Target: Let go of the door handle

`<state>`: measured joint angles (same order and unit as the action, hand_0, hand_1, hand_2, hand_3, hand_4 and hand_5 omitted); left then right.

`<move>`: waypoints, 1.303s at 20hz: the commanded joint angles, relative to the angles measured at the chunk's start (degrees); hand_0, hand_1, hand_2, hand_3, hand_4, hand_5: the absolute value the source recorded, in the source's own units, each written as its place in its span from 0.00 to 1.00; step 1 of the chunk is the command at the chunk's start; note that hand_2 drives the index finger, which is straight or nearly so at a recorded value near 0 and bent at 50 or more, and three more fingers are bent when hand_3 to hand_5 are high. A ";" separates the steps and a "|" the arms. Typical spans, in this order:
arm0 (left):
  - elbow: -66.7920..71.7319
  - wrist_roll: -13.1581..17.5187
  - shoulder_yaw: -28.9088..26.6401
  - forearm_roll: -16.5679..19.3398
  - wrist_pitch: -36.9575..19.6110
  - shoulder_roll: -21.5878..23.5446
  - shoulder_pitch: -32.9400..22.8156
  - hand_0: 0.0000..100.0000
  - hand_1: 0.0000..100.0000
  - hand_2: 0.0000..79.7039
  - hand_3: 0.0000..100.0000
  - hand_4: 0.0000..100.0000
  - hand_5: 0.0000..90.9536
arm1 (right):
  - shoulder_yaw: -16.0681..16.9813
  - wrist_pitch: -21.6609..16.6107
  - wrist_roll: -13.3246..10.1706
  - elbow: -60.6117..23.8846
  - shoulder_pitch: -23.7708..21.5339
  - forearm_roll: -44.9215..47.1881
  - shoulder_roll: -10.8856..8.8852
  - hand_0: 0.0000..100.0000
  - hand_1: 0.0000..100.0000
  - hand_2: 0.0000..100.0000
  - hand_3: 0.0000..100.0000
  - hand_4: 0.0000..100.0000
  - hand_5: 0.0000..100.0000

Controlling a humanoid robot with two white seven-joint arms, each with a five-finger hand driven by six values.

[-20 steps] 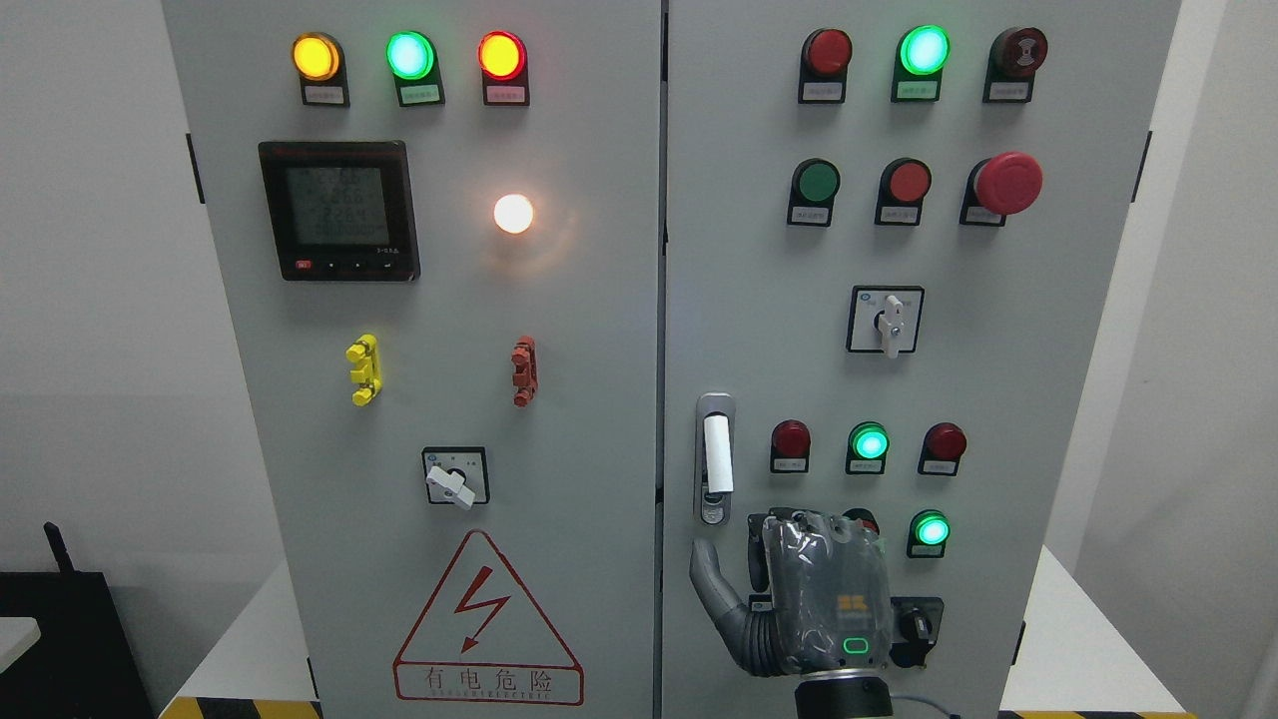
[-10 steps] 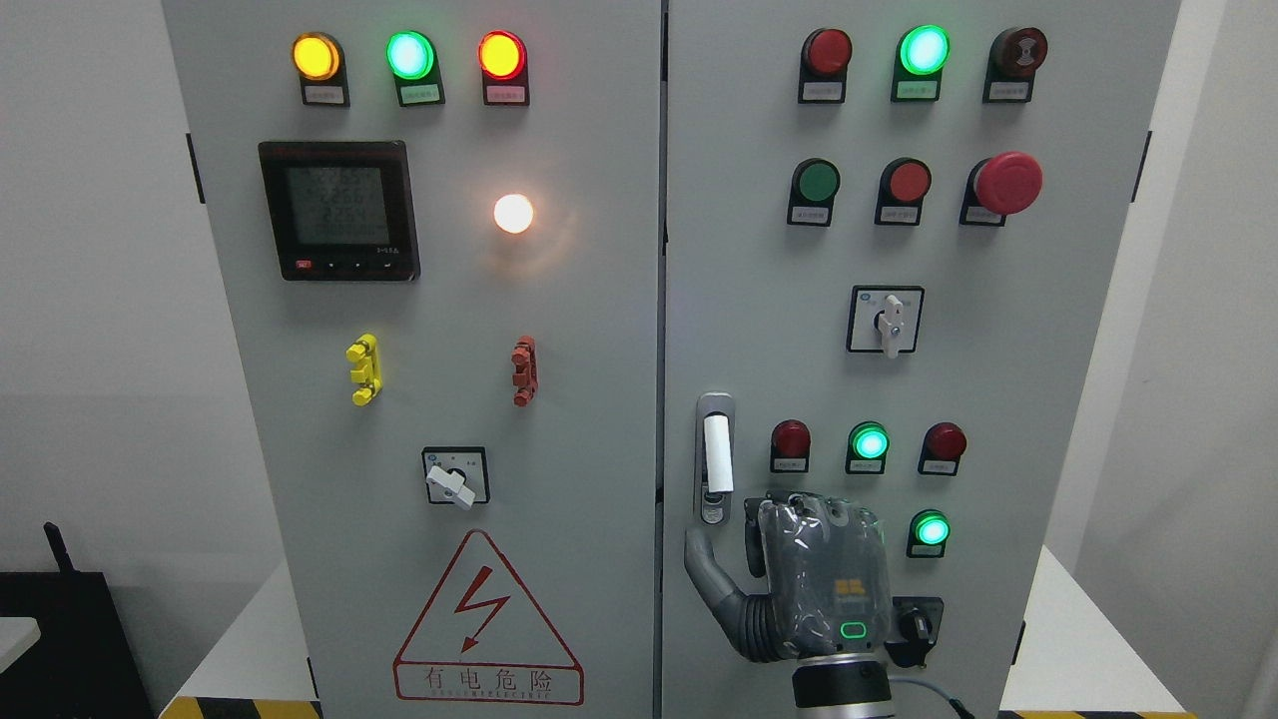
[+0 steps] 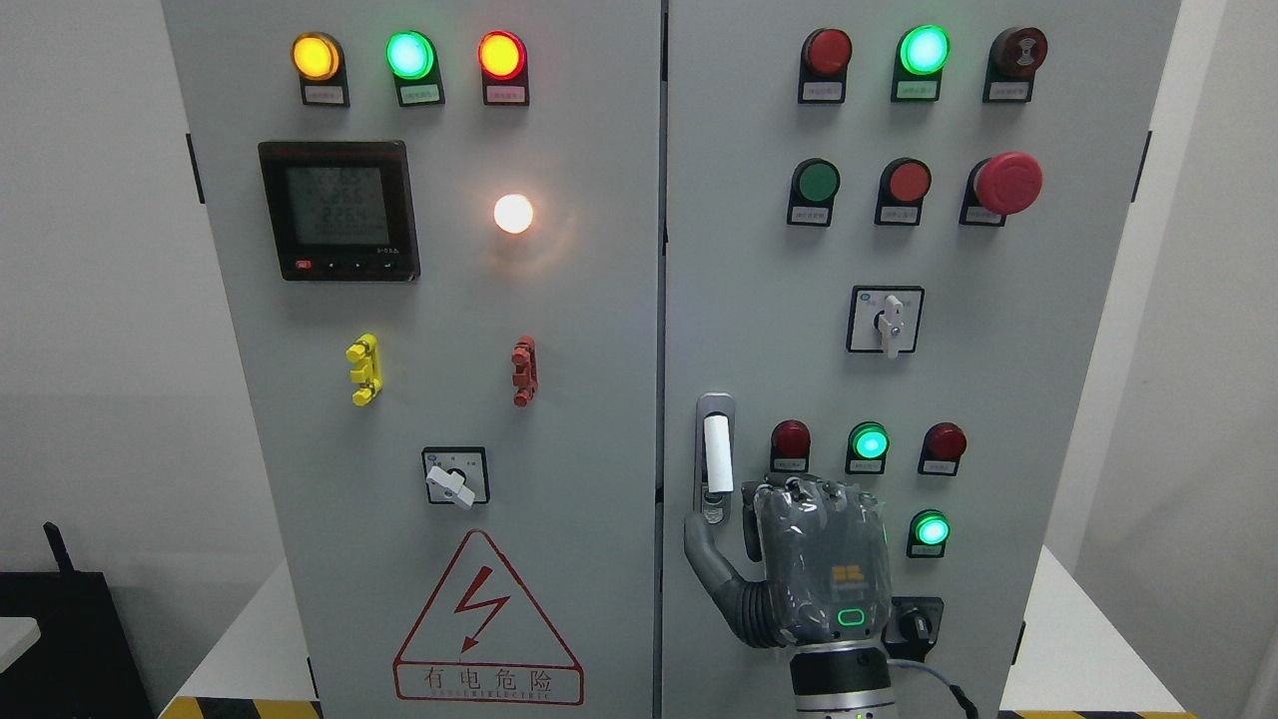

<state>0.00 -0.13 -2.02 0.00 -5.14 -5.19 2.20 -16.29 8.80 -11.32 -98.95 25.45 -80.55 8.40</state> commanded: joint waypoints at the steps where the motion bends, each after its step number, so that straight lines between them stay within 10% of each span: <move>1: -0.53 -0.04 0.00 1.58 -0.05 0.00 0.00 0.12 0.39 0.00 0.00 0.00 0.00 | -0.23 -0.01 0.85 0.07 0.92 -0.31 0.04 0.32 0.46 1.00 1.00 1.00 0.98; 26: -0.53 -0.04 0.00 1.58 -0.05 0.00 0.00 0.12 0.39 0.00 0.00 0.00 0.00 | 0.56 0.34 1.39 2.10 2.32 -0.13 0.04 0.49 0.46 1.00 1.00 1.00 0.97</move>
<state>0.00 -0.13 -2.02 0.00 -5.14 -5.19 2.20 -16.08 9.12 -9.59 -97.22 27.92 -80.80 8.43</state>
